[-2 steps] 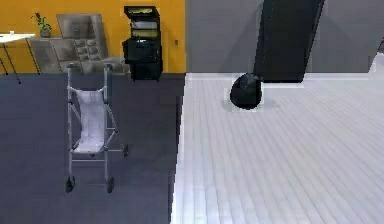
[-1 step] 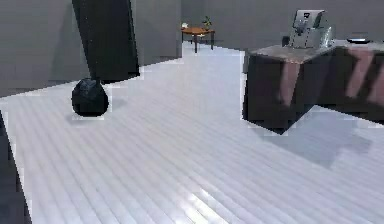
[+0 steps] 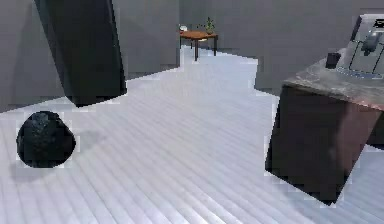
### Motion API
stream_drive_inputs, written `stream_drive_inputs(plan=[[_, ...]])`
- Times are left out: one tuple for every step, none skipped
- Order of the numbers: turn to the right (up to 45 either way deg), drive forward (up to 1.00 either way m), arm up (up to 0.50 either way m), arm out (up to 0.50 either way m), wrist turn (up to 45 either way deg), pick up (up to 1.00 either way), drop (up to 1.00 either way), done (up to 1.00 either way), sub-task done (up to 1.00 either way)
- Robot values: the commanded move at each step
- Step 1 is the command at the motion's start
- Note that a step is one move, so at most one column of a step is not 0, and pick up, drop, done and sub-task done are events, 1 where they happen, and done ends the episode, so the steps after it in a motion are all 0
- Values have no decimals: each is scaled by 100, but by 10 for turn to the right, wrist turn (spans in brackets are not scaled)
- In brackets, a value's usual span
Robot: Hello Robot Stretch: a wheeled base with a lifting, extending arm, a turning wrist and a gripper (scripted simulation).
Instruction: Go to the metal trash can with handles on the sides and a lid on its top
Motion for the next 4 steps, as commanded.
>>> stream_drive_inputs(plan=[[0,100,0,0,0,0,0,0,0],[0,100,0,0,0,0,0,0,0],[0,100,0,0,0,0,0,0,0],[0,100,0,0,0,0,0,0,0]])
